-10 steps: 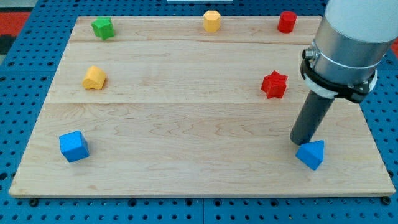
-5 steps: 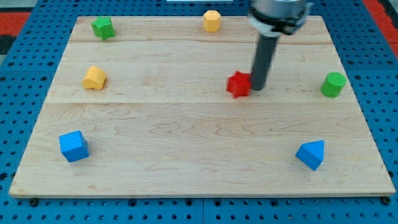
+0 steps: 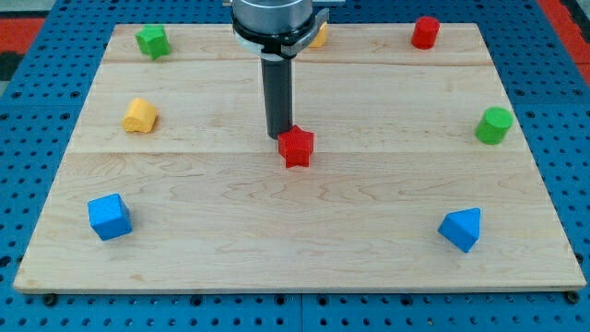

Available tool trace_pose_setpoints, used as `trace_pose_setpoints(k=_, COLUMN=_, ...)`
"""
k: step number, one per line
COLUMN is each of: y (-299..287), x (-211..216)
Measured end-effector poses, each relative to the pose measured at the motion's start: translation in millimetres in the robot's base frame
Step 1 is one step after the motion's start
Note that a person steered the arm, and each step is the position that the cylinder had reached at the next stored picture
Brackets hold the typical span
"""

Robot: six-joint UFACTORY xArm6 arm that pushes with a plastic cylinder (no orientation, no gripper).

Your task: Place red star in between blue blocks

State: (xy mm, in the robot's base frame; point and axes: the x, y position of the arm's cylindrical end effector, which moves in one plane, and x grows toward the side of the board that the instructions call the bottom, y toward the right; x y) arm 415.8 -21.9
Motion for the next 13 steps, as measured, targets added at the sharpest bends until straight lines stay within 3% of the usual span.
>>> trace_pose_setpoints(k=1, y=15, x=-18)
trace_pose_setpoints(k=2, y=38, x=-10)
trace_pose_setpoints(k=5, y=30, x=63)
trace_pose_setpoints(k=7, y=19, x=34)
trace_pose_setpoints(k=8, y=-24, x=40)
trace_pose_setpoints(k=13, y=7, x=106)
